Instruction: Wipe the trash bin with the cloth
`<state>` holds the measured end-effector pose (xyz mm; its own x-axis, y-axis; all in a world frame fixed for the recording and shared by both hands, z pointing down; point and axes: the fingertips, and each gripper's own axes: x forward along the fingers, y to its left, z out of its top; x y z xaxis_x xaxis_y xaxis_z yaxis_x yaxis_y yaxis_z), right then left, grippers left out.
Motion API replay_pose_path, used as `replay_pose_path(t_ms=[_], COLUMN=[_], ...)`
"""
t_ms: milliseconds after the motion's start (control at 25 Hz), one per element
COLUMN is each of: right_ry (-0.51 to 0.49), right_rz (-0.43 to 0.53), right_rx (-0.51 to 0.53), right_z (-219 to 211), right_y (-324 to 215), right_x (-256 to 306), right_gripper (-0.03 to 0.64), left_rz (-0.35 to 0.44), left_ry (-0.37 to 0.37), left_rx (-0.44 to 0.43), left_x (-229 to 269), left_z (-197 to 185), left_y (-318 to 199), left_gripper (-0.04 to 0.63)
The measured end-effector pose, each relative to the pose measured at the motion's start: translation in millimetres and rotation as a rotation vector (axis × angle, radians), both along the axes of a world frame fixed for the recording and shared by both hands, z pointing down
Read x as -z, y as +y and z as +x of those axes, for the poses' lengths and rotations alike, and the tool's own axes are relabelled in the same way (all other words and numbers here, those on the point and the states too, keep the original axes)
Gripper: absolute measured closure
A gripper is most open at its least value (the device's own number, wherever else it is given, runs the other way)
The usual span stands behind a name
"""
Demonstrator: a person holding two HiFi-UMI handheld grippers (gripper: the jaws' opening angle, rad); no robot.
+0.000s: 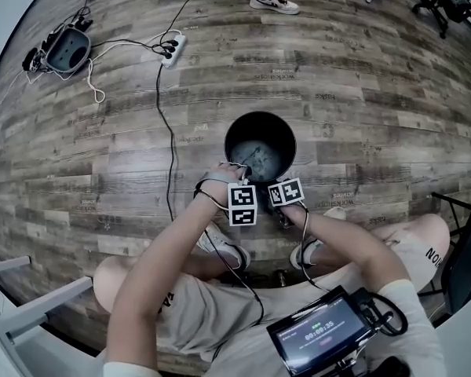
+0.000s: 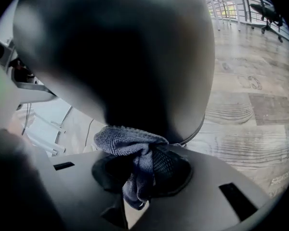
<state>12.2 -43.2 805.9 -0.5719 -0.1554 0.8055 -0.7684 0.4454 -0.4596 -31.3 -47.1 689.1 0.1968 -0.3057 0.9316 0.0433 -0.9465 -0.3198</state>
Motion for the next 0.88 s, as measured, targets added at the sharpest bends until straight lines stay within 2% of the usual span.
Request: replay_pose_path(t_ms=[280, 680, 880], right_ry=[0.039, 0.033, 0.048], right_rz=[-0.019, -0.075, -0.086], right_rx=[-0.026, -0.103, -0.055], right_z=[-3.6, -3.0, -4.7], right_y=[1.2, 9.8, 9.2], right_x=[-38.9, -75.7, -62.9], right_gripper=[0.537, 0.537, 0.537], left_rz=[0.002, 0.01, 0.022], left_ry=[-0.001, -0.002, -0.021], left_rx=[-0.003, -0.008, -0.001], left_x=[0.5, -4.1, -2.4], left_z=[0.0, 3.8, -2.8], left_y=[-0.8, 5.2, -3.7], left_gripper=[0.471, 0.471, 0.471])
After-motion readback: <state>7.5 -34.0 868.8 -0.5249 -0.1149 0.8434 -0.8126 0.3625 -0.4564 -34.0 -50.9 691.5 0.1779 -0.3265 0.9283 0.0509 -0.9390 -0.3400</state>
